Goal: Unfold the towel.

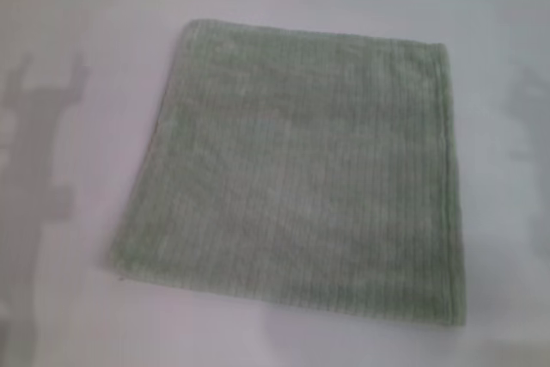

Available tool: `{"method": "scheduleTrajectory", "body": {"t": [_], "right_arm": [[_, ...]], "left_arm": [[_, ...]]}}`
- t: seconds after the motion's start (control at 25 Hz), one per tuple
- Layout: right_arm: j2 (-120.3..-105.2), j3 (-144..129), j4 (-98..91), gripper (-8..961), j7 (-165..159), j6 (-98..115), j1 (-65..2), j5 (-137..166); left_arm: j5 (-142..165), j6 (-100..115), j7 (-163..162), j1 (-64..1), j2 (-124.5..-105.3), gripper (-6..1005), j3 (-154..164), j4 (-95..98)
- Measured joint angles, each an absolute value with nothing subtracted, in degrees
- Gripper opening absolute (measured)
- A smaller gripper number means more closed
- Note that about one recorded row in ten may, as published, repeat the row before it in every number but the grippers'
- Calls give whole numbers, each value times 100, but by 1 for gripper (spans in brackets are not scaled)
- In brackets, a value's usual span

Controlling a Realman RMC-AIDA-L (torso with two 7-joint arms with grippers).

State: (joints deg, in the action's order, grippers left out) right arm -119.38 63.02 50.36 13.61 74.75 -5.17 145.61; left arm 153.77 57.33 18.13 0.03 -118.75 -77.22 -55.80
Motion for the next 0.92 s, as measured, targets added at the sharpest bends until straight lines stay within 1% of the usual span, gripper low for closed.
{"method": "scheduleTrajectory", "body": {"t": [0.08, 0.2, 0.48, 0.76, 0.92], "right_arm": [[-11934, 6133, 4049, 0, 1127, 8312, -615, 13828], [-11927, 6090, 3685, 0, 915, 8607, -619, 13543], [-11928, 6170, 3083, 153, 610, 8995, -685, 13225], [-11939, 6152, 2743, 385, 626, 9211, -766, 13211], [-11942, 6155, 2723, 385, 626, 9243, -743, 13204]], "left_arm": [[15233, 6130, 1470, -258, -11871, 795, -7688, -4721], [15191, 6291, 1334, -369, -11870, 795, -7688, -4348], [15171, 6417, 1078, -706, -11866, 795, -7725, -3523], [15122, 6447, 1056, -880, -11872, 795, -7764, -3155], [15118, 6713, 1054, -821, -11874, 795, -7721, -3116]]}}
